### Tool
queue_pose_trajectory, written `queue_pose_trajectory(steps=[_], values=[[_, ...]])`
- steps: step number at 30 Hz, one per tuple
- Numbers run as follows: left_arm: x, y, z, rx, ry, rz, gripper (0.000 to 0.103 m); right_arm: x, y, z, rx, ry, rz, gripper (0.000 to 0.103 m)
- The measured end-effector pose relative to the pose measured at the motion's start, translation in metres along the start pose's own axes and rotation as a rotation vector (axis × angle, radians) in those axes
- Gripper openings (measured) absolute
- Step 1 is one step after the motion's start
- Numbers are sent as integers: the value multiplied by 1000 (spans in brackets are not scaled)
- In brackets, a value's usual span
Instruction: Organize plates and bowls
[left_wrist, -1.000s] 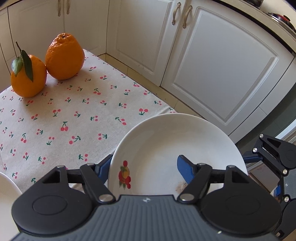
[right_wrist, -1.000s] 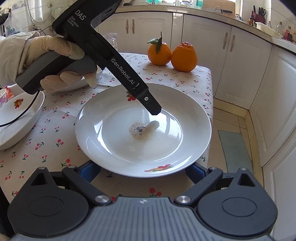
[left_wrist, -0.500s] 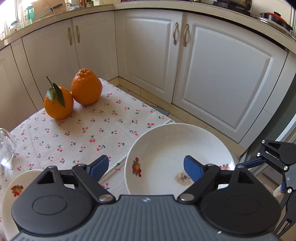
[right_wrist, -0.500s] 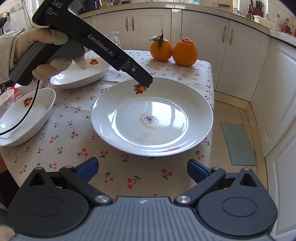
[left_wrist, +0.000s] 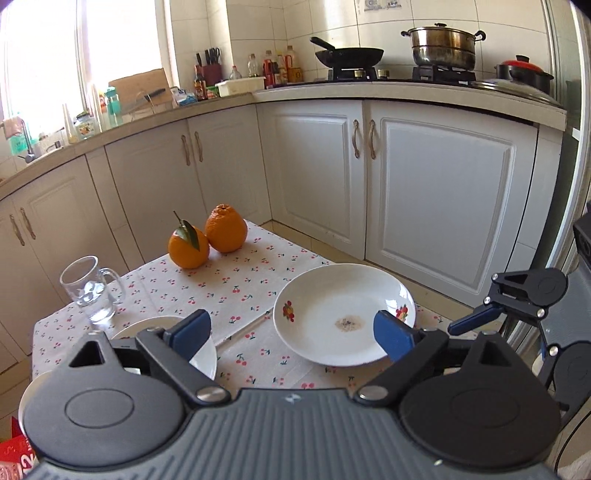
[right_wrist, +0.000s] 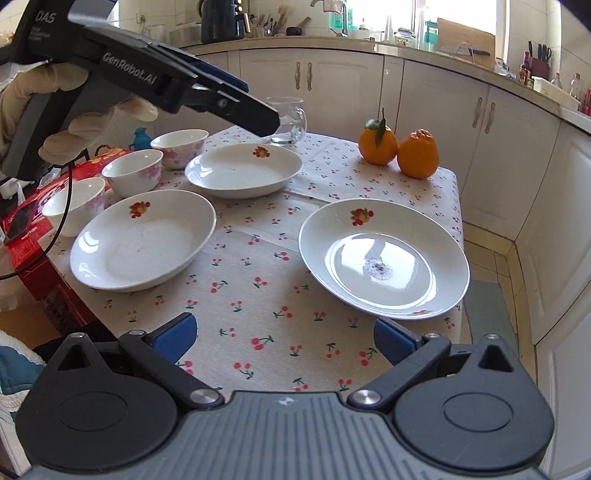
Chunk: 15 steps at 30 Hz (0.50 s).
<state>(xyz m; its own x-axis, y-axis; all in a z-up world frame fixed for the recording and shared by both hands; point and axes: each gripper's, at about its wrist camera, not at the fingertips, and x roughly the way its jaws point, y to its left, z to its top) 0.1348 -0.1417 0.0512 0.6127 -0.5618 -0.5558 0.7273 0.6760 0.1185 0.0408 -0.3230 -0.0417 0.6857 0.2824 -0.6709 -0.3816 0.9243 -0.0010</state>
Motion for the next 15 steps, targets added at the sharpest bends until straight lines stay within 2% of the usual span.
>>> queue_pose_trajectory(steps=[7,9,13,15], values=[[-50,3,-58,-103,-1,78,97,-6,30,5,-37,-7,16,103],[-59,3,-76,-114,9,127,97,-5,35,6,-26,-8,35,103],[-73,3,-109,-139,40,180,97,-3,44,10,2,-21,79,103],[-77,3,-124,-155,59,197,97,-2,51,12,-15,-21,65,103]])
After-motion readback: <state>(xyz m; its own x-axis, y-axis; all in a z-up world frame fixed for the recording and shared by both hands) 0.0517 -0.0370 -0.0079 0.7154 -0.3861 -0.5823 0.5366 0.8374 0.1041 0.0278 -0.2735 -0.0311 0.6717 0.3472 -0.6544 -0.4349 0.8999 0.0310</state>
